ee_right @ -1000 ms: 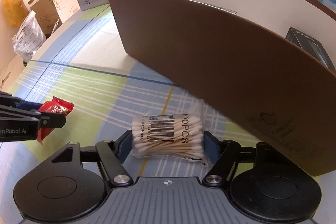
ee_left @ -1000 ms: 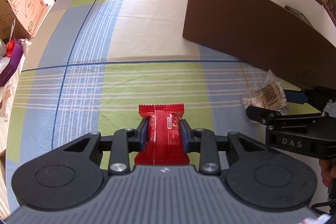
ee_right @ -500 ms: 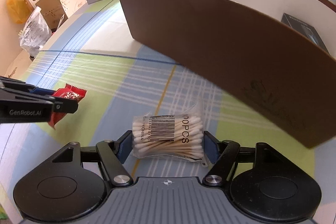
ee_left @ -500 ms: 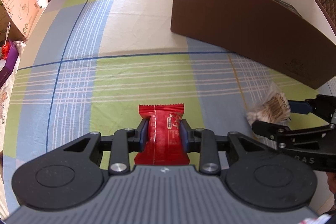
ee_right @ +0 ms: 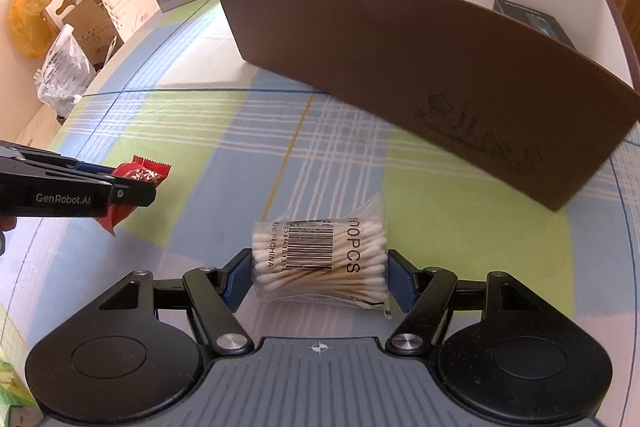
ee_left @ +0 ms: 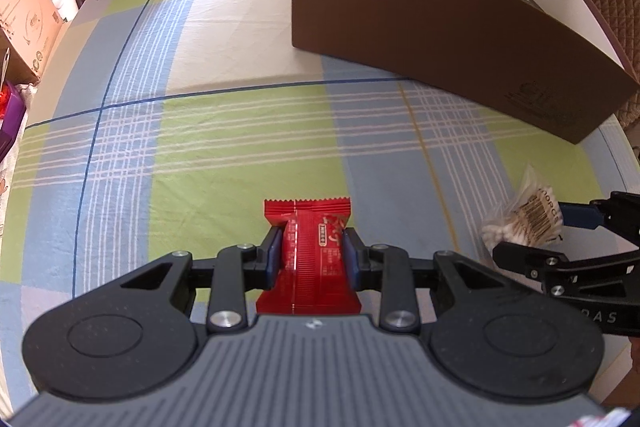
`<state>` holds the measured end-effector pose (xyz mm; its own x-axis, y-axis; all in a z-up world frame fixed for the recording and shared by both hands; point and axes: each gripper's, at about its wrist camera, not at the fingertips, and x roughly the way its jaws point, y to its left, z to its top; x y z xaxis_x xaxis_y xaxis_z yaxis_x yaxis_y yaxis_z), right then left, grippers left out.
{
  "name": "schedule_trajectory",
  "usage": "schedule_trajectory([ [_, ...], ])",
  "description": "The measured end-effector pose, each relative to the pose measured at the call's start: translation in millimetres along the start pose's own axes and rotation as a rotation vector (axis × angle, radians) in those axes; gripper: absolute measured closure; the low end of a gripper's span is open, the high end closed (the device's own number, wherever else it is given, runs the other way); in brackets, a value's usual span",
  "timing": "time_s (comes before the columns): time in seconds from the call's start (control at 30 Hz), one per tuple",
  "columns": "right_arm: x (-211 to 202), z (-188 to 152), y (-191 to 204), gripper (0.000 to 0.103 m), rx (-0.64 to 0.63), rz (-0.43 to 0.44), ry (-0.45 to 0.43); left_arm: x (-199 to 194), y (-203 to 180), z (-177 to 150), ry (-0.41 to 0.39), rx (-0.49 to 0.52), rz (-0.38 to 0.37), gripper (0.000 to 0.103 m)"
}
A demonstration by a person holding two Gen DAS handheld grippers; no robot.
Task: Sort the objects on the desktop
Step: 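Carry the red candy packet and cotton swab bag over the brown box with both tools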
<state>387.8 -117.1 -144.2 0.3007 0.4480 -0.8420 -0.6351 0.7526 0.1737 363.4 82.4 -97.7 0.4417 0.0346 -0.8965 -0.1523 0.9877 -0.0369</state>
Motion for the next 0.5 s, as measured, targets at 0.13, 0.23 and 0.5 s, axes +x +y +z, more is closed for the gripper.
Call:
schedule_trajectory([
  [0.13, -7.0, -7.0, -0.5, 0.037, 0.012, -0.001, 0.002, -5.7, -4.1, -4.4, -0.004, 0.014, -0.008, 0.076],
  [0.23, -13.7, -11.2, -0.4, 0.037, 0.017, 0.0, 0.003, -10.9, -7.4, -7.1, -0.009, 0.022, -0.019, 0.076],
  [0.5, -36.4, -16.2, -0.1, 0.037, 0.028, 0.016, -0.011, -31.9, -18.9, -7.2, -0.045, 0.065, -0.052, 0.076],
])
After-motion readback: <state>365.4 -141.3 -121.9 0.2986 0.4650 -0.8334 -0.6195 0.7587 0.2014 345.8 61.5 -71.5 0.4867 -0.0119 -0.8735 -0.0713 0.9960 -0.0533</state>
